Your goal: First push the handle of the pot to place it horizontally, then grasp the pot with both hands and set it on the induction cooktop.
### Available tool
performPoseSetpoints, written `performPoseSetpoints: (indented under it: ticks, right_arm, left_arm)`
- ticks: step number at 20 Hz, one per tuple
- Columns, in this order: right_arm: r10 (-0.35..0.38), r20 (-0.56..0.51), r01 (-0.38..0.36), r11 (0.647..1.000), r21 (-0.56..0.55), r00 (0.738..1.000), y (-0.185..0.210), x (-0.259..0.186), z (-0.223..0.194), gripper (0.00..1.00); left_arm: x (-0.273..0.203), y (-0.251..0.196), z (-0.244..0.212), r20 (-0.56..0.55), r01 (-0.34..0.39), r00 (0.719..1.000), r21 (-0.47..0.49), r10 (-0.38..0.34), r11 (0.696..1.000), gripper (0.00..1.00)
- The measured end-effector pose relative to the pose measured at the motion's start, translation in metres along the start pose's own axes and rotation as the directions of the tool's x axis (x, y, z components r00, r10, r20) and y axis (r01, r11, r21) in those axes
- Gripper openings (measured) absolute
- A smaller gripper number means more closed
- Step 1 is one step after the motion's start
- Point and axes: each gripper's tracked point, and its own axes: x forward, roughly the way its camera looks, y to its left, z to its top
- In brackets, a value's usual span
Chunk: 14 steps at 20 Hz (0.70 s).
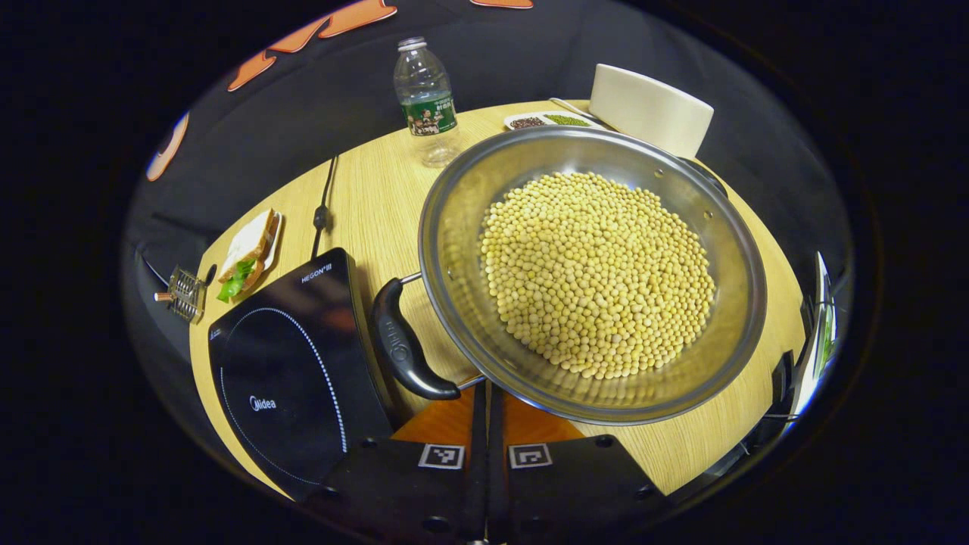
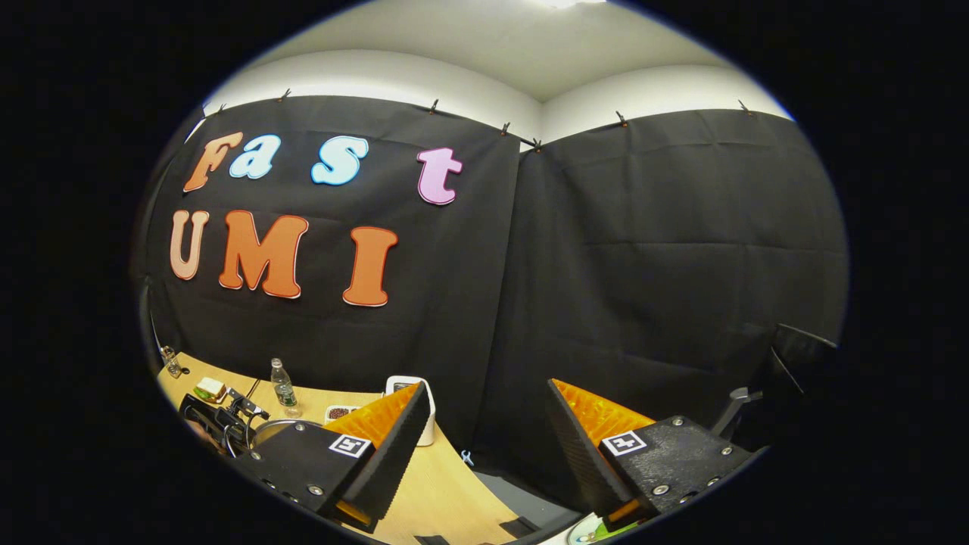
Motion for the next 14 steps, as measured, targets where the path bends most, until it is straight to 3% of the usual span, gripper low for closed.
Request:
performPoseSetpoints:
  ticks: [2,9,11,12,13,14]
  right_arm:
    - [0.005,-0.01,-0.005,1.0,-0.001,1.0,0.005,0.002,-0.002,0.95]
    - [0.0,-0.076,0.0,1.0,0.0,0.997,0.021,0.011,-0.024,0.95]
    - [0.005,-0.099,-0.003,1.0,0.016,0.995,0.032,0.015,-0.03,0.95]
    - [0.01,-0.111,-0.007,1.0,0.027,0.994,0.04,0.017,-0.032,0.95]
    - [0.017,-0.124,-0.013,0.999,0.037,0.992,0.048,0.019,-0.035,0.95]
    - [0.019,-0.135,-0.014,0.999,0.041,0.991,0.056,0.021,-0.038,0.95]
  left_arm:
    - [0.001,0.012,0.008,0.021,-0.029,0.999,0.0,0.029,1.0,0.08]
    - [-0.012,0.014,0.013,0.041,0.062,0.998,-0.115,-0.058,0.991,0.08]
    - [-0.022,0.021,0.016,0.069,0.078,0.995,-0.121,-0.07,0.99,0.27]
    - [-0.029,0.025,0.018,0.086,0.097,0.993,-0.136,-0.086,0.986,0.43]
    - [-0.036,0.027,0.022,0.1,0.126,0.989,-0.166,-0.111,0.978,0.49]
    - [-0.041,0.031,0.025,0.113,0.156,0.984,-0.195,-0.136,0.968,0.61]
